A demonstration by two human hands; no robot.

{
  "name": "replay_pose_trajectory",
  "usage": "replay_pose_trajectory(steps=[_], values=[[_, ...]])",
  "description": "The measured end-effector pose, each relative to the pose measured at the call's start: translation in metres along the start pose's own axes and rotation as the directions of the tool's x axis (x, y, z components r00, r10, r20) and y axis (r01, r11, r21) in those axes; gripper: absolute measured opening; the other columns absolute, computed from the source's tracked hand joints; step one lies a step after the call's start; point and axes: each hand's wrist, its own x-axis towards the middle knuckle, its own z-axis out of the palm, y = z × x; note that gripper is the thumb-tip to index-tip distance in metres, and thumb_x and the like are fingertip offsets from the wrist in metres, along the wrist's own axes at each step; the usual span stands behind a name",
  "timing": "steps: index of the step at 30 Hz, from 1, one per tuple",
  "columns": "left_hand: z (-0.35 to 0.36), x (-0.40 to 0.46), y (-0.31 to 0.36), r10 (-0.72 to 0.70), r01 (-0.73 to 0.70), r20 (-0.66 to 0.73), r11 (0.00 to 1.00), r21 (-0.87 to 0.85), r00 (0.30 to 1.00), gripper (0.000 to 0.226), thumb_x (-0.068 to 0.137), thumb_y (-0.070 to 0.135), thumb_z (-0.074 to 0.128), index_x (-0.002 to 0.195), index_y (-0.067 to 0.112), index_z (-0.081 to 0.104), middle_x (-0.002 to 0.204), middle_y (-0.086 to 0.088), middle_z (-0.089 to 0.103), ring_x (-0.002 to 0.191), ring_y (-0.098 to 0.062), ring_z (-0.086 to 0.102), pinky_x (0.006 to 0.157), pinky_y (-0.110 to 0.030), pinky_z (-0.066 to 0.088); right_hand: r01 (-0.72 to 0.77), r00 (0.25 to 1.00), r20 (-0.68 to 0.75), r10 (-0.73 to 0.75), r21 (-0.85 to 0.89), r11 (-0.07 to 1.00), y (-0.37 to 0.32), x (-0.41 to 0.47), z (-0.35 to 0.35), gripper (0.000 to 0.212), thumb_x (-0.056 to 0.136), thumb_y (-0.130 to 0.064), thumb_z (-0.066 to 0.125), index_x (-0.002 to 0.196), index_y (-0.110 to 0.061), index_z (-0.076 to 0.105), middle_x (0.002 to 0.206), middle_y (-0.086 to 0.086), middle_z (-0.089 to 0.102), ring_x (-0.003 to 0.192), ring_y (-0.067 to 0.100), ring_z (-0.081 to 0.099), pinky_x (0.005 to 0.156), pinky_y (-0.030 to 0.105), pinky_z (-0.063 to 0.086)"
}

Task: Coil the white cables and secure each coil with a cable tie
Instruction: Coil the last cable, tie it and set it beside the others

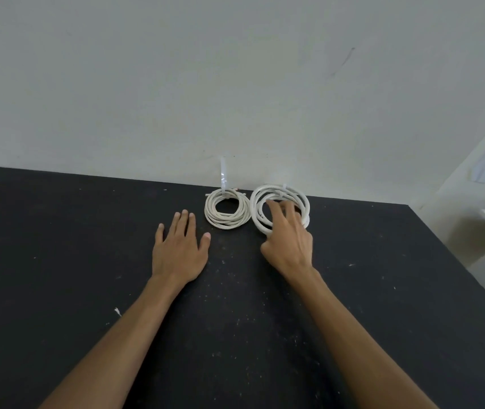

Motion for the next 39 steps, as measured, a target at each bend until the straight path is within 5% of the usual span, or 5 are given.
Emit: replay_pose_trajectory(steps=[10,21,25,31,39], values=[[-0.01,0.007,-0.03,-0.071,0.068,0.047,0.996,0.061,0.996,0.07,0.112,0.053,0.011,0.171,0.018,-0.002,0.179,-0.001,-0.007,0.164,-0.015,-0.01,0.133,-0.052,-0.004,0.438,0.896,0.157,-0.414,-0.167,0.884,-0.047,0.043,0.047,0.031,0.099,-0.028,0.067,0.128,-0.016,0.066,0.131,0.003,0.067,0.138,0.027,0.05,0.123,0.049,0.024],[-0.011,0.006,-0.028,-0.077,0.074,0.039,0.995,0.071,0.996,0.069,0.112,0.051,0.012,0.171,0.017,0.001,0.179,-0.002,-0.004,0.165,-0.017,-0.007,0.133,-0.054,-0.002,0.478,0.878,0.217,-0.427,-0.332,0.813,-0.065,0.063,0.054,0.02,0.093,-0.022,0.068,0.109,-0.011,0.06,0.11,0.01,0.07,0.109,0.032,0.061,0.105,0.042,0.038],[-0.013,0.007,-0.028,-0.072,0.069,0.049,0.995,0.069,0.996,0.069,0.112,0.051,0.013,0.171,0.016,0.001,0.179,-0.002,-0.004,0.165,-0.017,-0.007,0.132,-0.054,-0.003,0.42,0.907,0.064,-0.416,-0.085,0.903,-0.065,0.064,0.056,0.004,0.099,-0.011,0.057,0.101,-0.013,0.054,0.105,0.011,0.066,0.104,0.035,0.058,0.099,0.043,0.038],[-0.012,0.008,-0.028,-0.066,0.061,0.069,0.995,0.075,0.995,0.069,0.112,0.051,0.012,0.17,0.017,-0.001,0.179,-0.003,-0.006,0.165,-0.018,-0.009,0.132,-0.055,-0.003,0.264,0.962,-0.139,-0.234,0.268,0.927,-0.079,0.062,0.027,0.032,0.09,0.011,0.052,0.117,-0.004,0.057,0.094,-0.001,0.047,0.09,0.02,0.038,0.093,0.034,0.031],[-0.009,0.004,0.004,0.043,-0.047,0.098,0.998,0.039,0.994,0.065,0.113,0.051,0.015,0.171,0.025,0.008,0.179,-0.009,-0.002,0.165,-0.025,-0.008,0.128,-0.064,-0.005,0.38,0.884,-0.203,-0.422,-0.213,0.9,0.008,0.021,-0.003,0.012,0.093,-0.004,0.054,0.1,-0.012,0.054,0.099,0.008,0.06,0.097,0.032,0.053,0.103,0.045,0.04]])
